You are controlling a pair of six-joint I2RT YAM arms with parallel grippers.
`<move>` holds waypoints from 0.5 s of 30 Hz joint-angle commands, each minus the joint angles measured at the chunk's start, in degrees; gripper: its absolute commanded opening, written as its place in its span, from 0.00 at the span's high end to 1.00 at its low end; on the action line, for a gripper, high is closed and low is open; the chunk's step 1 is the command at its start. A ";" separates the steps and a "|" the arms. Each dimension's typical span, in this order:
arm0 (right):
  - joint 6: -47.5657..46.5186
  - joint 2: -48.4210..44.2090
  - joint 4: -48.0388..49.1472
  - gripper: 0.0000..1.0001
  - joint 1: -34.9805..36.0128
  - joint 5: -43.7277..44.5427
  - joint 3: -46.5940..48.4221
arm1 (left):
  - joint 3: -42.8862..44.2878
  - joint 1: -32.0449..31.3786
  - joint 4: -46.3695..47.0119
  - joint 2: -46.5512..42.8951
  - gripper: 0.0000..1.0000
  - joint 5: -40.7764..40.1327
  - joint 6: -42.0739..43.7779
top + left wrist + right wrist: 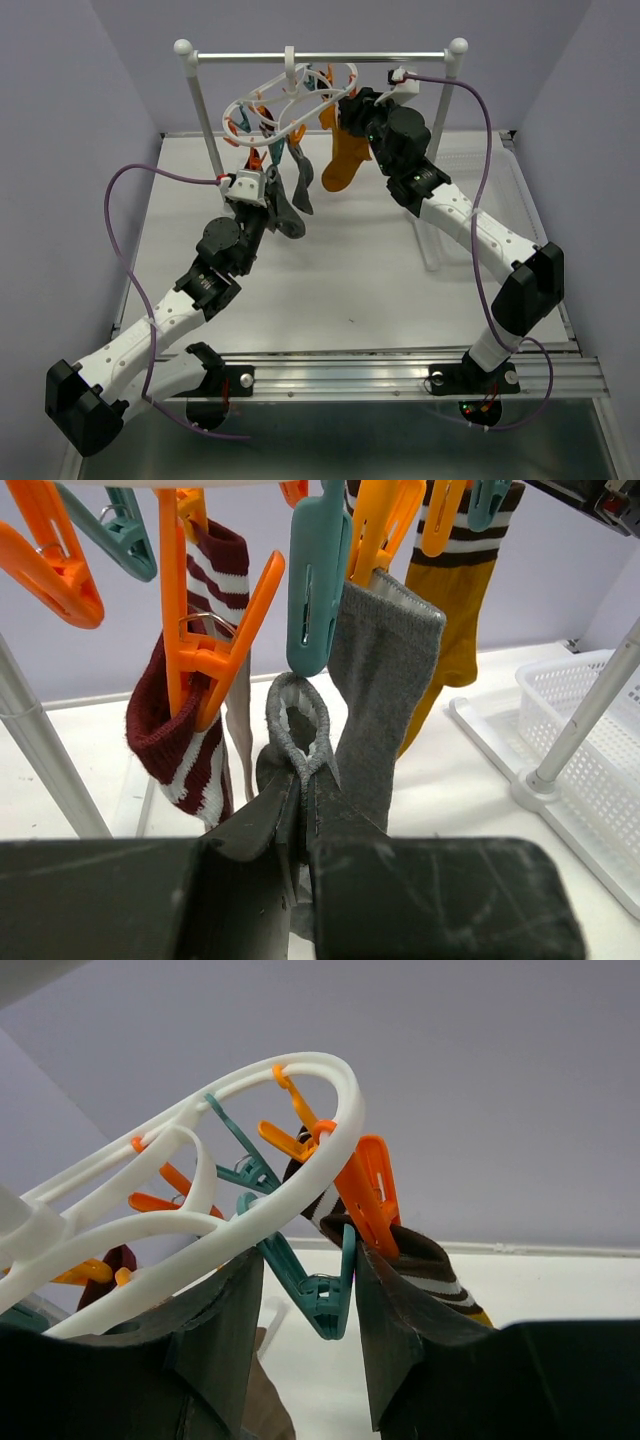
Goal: Clip the socks to the hanger
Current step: Open the clamp at the hanger.
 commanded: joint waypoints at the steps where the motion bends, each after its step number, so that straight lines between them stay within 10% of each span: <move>1: -1.29 0.08 2.78 0.53 0.49 -0.08 2.34 | -0.62 0.19 3.51 -1.19 1.00 -1.64 0.35; 15: -2.17 0.17 4.71 0.46 0.49 -1.75 0.94 | -1.15 0.19 3.51 -2.33 1.00 -1.29 -0.44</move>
